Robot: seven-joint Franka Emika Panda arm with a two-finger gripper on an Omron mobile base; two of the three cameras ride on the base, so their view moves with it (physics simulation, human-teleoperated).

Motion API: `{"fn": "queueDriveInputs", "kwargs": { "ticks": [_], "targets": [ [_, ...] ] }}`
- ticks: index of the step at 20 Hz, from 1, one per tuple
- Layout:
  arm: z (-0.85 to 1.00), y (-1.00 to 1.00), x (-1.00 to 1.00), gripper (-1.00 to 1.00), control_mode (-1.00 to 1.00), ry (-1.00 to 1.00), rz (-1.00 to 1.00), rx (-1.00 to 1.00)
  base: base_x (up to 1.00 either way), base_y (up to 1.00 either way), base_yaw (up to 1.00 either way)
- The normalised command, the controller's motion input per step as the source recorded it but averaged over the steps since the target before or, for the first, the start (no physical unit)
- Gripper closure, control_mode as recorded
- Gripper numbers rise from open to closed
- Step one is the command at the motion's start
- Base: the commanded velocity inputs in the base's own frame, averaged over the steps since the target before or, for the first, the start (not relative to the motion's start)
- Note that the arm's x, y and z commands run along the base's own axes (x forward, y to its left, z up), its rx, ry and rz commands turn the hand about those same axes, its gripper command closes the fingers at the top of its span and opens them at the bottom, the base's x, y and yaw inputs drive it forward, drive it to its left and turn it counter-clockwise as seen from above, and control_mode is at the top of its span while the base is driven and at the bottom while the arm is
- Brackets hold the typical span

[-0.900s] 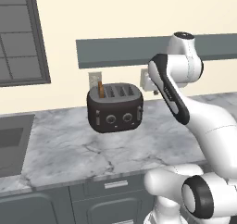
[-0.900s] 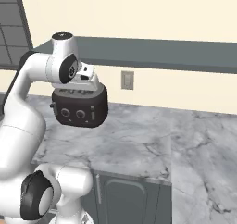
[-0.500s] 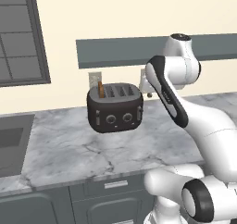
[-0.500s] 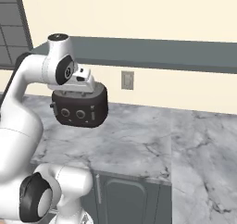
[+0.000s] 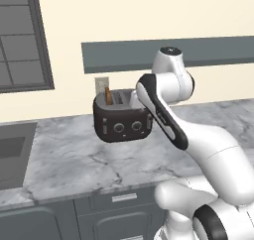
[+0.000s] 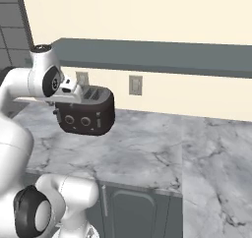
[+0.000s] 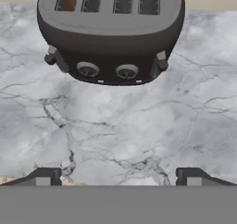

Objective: Start the toaster. Once the lever pops up, take the bread to the plate on the dining counter.

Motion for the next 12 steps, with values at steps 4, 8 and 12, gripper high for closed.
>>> {"fn": "queueDriveInputs", "kwargs": {
  "ticks": [4, 8, 12],
  "targets": [
    [-0.03, 0.65, 0.00, -1.00, -1.00, 0.00, -0.08, 0.00, 0.00, 0.00, 0.00],
    [-0.06, 0.54, 0.02, -1.00, -1.00, -0.01, -0.09, 0.00, 0.00, 0.00, 0.00],
    [-0.23, 0.60, 0.05, -1.00, -1.00, -0.02, -0.06, 0.00, 0.00, 0.00, 0.00]
  ]
}}
